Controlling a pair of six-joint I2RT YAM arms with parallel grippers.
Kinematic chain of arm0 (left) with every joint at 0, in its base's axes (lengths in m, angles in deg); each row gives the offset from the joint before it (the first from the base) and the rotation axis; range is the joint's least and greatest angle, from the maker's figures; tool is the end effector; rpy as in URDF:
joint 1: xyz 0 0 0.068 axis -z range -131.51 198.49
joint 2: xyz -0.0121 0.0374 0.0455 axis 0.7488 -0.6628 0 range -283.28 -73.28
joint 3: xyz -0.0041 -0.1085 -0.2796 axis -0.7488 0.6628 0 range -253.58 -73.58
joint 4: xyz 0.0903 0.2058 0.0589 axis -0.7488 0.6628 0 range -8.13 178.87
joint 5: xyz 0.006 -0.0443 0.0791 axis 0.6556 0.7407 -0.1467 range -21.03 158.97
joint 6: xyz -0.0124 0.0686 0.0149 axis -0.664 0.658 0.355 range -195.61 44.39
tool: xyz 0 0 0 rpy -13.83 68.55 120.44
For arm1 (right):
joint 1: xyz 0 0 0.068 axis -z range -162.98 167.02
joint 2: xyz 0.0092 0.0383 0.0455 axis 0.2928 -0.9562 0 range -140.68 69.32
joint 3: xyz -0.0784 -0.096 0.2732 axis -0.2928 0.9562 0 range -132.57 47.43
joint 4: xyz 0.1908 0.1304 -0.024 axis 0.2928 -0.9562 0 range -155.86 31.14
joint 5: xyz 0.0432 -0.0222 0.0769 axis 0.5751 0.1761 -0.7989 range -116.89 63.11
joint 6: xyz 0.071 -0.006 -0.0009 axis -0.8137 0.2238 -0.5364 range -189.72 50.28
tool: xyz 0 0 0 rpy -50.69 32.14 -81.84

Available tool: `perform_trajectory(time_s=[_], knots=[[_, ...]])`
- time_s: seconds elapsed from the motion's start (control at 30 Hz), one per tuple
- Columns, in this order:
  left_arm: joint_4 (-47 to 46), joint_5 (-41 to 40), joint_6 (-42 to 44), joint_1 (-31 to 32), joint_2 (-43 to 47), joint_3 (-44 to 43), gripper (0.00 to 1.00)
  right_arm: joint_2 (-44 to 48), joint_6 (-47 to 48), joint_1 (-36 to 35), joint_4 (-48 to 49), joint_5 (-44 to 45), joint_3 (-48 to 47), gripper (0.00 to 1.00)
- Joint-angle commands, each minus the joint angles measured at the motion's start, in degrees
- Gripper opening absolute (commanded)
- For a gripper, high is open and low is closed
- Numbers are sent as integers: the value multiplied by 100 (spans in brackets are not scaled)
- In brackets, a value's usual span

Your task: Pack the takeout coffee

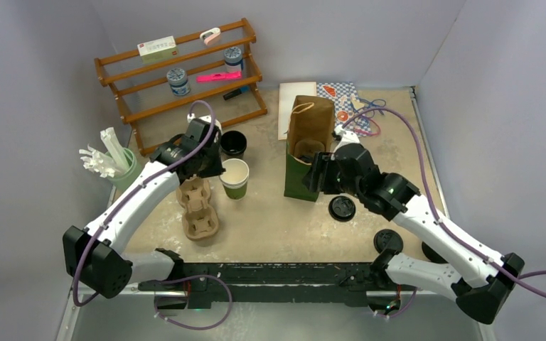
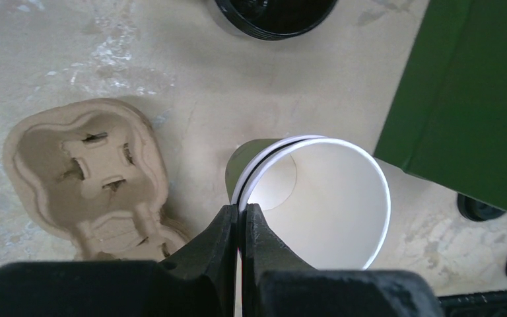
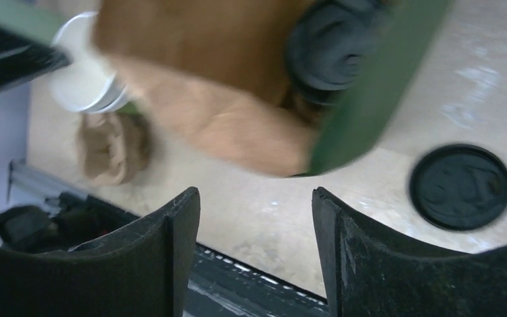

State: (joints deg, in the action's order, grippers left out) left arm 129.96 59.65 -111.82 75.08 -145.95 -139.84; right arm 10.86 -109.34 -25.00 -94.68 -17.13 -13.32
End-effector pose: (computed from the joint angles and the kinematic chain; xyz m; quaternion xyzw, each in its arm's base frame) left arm 0.2086 -0.0939 0.3206 -0.1043 0.9438 -0.0923 0.2997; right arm 0.1465 0.1187 0.3580 0.0218 0.8785 0.2514 0.4057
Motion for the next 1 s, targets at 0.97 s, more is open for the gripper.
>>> perform_trajectory(time_s=[0.97], knots=[[945, 1892, 219, -47, 438, -932, 0, -2797, 4257, -2867, 9712, 1357, 2696, 99]])
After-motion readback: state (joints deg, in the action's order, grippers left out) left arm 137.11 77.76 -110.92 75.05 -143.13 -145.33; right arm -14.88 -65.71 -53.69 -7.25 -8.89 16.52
